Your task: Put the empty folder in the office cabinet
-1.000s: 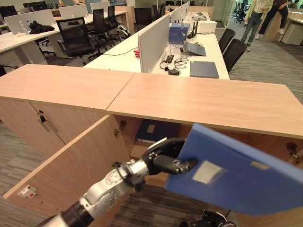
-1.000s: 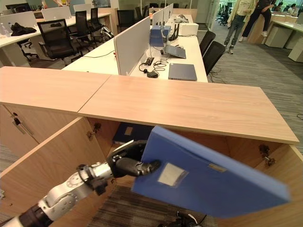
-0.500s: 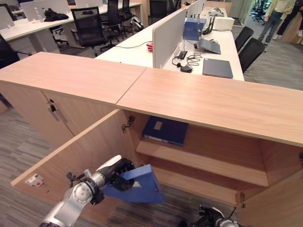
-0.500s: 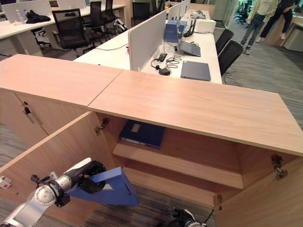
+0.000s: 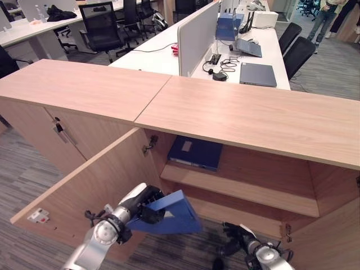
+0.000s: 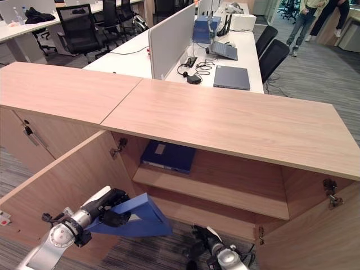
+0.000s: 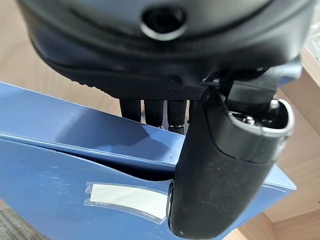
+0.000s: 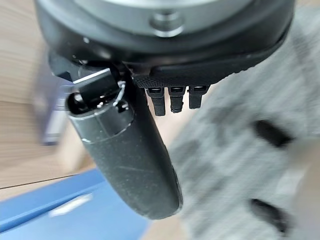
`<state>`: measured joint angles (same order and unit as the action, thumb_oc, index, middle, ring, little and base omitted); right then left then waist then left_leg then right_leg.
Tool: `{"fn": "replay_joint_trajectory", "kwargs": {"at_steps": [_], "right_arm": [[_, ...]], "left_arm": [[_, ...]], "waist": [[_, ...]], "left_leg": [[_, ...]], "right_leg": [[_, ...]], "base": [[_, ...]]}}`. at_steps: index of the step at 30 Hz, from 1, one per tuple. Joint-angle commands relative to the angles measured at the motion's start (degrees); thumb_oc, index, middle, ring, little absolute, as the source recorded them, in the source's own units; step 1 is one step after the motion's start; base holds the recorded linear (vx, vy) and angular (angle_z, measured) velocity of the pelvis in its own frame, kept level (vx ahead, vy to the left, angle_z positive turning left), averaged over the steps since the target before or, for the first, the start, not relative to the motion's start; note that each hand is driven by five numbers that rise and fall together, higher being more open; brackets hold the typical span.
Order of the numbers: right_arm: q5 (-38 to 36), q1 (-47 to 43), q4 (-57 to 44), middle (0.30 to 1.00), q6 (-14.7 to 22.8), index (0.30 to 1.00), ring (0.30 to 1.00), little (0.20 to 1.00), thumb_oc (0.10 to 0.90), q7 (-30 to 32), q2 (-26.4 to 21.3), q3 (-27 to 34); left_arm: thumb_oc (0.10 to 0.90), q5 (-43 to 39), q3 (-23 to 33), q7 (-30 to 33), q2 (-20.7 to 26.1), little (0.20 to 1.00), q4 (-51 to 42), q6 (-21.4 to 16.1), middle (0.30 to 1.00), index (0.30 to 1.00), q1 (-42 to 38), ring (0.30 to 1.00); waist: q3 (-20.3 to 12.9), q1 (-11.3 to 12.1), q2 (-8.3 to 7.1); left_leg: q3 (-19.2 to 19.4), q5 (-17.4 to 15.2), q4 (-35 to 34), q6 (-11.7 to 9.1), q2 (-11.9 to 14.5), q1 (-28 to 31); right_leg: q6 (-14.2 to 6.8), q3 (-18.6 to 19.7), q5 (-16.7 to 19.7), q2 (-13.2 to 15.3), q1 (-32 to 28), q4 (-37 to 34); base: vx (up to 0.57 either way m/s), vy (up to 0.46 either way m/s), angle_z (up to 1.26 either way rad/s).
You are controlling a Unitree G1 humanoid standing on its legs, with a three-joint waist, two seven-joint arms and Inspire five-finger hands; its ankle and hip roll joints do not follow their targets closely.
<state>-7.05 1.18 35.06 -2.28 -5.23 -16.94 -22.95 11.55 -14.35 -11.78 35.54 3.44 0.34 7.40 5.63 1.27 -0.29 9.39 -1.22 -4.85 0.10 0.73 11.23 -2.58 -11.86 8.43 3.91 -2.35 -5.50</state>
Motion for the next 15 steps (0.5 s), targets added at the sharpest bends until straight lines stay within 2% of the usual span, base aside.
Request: {"fn": "replay_joint_trajectory", "kwargs": {"at_steps": [1, 4, 5, 7, 12, 15], "right_arm": [[-4.1, -7.3, -4.8, 0.900, 5.7, 0.900, 0.900, 0.900, 0.800, 0.4, -0.1, -1.7], [-3.2, -8.7, -7.9, 0.900, 6.3, 0.900, 0.900, 0.900, 0.800, 0.8, -0.4, -2.8], [-0.8, -10.9, -10.0, 0.900, 6.7, 0.900, 0.900, 0.900, 0.800, 1.3, -1.6, -3.6], [-0.5, -12.8, -10.7, 0.900, 6.9, 0.900, 0.900, 0.900, 0.800, 2.4, -2.3, -3.1], [-2.1, -15.0, -13.8, 0.900, 7.5, 0.900, 0.900, 0.900, 0.800, 3.3, -3.4, -1.9], [-5.3, -15.8, -16.4, 0.900, 7.9, 0.900, 0.900, 0.900, 0.800, 0.8, -4.4, -2.9]], "left_arm": [[0.400, -5.4, -1.5, 2.0, 0.9, 0.300, -6.6, -6.7, 0.300, 0.300, -9.5, 0.300], [0.400, -10.4, -3.7, 0.8, 1.7, 0.300, -8.3, -7.0, 0.300, 0.300, -10.2, 0.300], [0.400, -12.8, -5.9, -0.9, 3.4, 0.300, -10.2, -7.3, 0.300, 0.300, -11.4, 0.300], [0.400, -14.0, -7.1, -1.5, 4.6, 0.300, -11.5, -7.4, 0.300, 0.300, -12.6, 0.300], [0.400, -16.9, -8.7, -2.2, 6.3, 0.300, -13.1, -7.5, 0.300, 0.300, -14.2, 0.300], [0.400, -18.9, -10.3, -2.7, 6.0, 0.300, -13.0, -7.6, 0.300, 0.300, -16.1, 0.300]], "waist": [[-0.2, -0.7, -0.73], [-0.2, -0.7, -0.54], [-0.3, -0.6, -0.35], [-0.5, -0.5, -0.23], [-0.5, -0.4, -0.26], [-0.4, -0.5, -0.48]], "left_leg": [[-2.0, -4.4, -0.2, -0.6, -0.3, -0.4], [-1.8, -4.4, -0.2, -0.6, -0.3, -0.4], [-1.8, -4.4, -0.2, -0.6, -0.2, -0.4], [-1.8, -4.5, -0.2, -0.6, -0.2, -0.4], [-1.7, -4.5, -0.2, -0.7, -0.2, -0.2], [-1.7, -4.4, -0.2, -0.8, -0.1, -0.1]], "right_leg": [[-3.7, -0.5, -6.5, 1.6, -4.5, 0.5], [-3.7, -0.5, -6.4, 1.7, -4.4, 0.5], [-3.8, -0.6, -6.4, 1.7, -4.5, 0.5], [-3.8, -0.7, -6.5, 1.8, -4.6, 0.5], [-3.8, -0.6, -6.4, 1.8, -4.7, 0.5], [-3.8, -0.7, -6.4, 1.8, -4.8, 0.5]], "base": [[0.00, 0.000, 0.00], [0.00, 0.000, 0.00], [0.00, 0.000, 0.00], [0.00, 0.000, 0.00], [0.00, 0.000, 0.00], [0.00, 0.000, 0.00]]}}
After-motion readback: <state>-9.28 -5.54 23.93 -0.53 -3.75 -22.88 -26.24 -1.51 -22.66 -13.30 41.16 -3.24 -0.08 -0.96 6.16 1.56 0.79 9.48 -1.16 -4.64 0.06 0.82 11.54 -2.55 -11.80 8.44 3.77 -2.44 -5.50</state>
